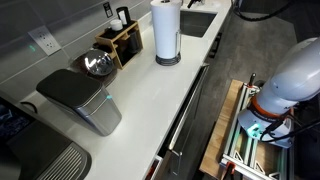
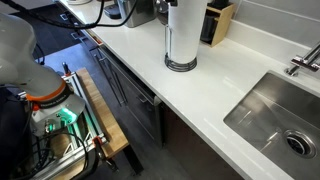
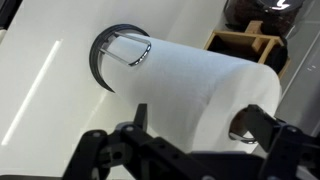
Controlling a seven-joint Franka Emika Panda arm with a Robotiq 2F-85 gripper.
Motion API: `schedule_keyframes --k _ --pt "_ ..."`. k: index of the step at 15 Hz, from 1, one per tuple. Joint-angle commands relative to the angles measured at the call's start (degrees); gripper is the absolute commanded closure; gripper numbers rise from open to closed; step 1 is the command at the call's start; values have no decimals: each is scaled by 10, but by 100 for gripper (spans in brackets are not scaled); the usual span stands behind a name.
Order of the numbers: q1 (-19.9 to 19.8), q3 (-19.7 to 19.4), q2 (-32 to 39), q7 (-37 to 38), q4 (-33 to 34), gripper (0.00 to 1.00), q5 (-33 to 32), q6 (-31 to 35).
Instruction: Take the paper towel roll off the holder and put it on the counter
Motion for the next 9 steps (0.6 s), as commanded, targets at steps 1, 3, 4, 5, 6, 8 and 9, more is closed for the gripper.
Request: schedule_keyframes --k 1,3,4,5,6,8,9 --pt "10 1 -7 5 -29 0 24 44" --pt "13 1 -6 9 -35 0 33 57" --pt "14 2 -6 12 -39 0 36 65" --pt "15 1 -7 14 -43 0 44 73" --pt "15 2 -7 19 -45 0 47 79" --pt "15 4 -7 29 -51 0 54 98" --pt "15 5 -7 32 -53 0 55 103"
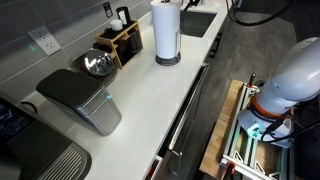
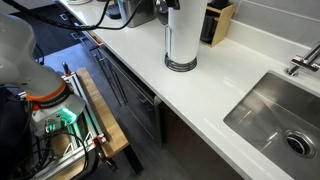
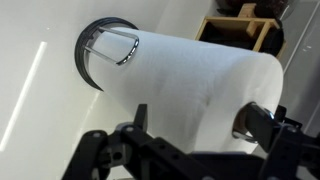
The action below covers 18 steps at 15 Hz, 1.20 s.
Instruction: Take the paper towel roll off the holder and put it on the counter
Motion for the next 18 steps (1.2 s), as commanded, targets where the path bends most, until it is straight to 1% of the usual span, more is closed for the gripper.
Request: schedule_keyframes --k 1,10,18 --pt "6 3 -7 19 -21 0 15 34" --pt "8 13 -6 51 -30 0 12 49" --pt "4 20 -6 97 -36 0 6 72"
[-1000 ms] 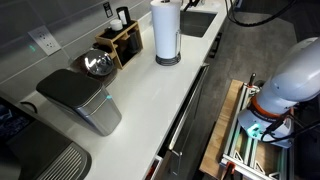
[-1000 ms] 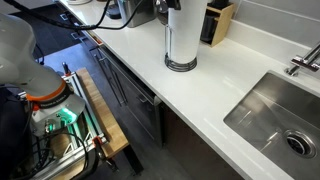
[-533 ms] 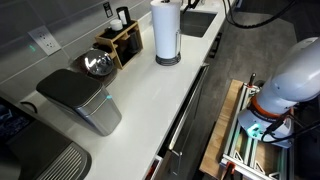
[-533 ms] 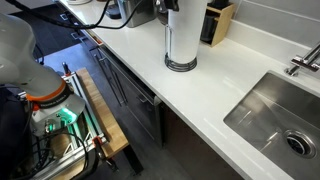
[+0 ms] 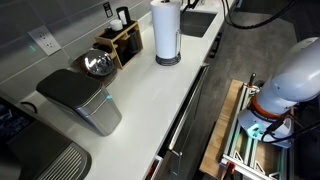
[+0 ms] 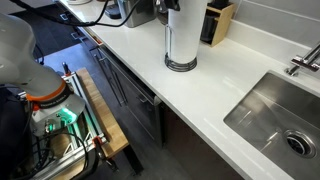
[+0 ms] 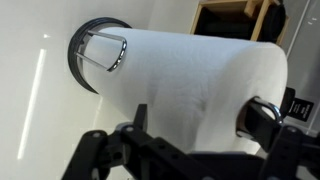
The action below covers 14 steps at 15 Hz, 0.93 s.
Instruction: Take the paper towel roll off the holder and put it on the counter
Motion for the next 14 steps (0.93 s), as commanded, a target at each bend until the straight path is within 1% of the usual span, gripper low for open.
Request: schedule_keyframes --k 1,2,7,8,10,14 --pt "-3 7 -5 23 -16 4 0 19" --pt "-3 8 -5 25 -18 17 0 20" --pt "-4 8 -10 37 -19 54 0 24" --pt "-4 8 -10 38 -19 55 -1 25" --pt "-5 8 -14 40 -18 62 -3 24" --pt "-8 7 -21 39 -15 66 -8 21"
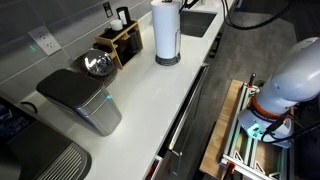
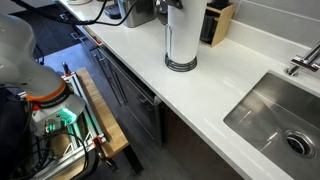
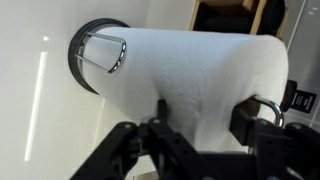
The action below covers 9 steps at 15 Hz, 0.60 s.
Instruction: Take the paper towel roll off the holder and put it on the counter
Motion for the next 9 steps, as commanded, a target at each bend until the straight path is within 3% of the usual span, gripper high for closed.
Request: schedule_keyframes --k 1,9 --pt "-6 3 -17 10 -7 66 -7 8" --pt "-12 11 -37 11 10 66 -42 -5"
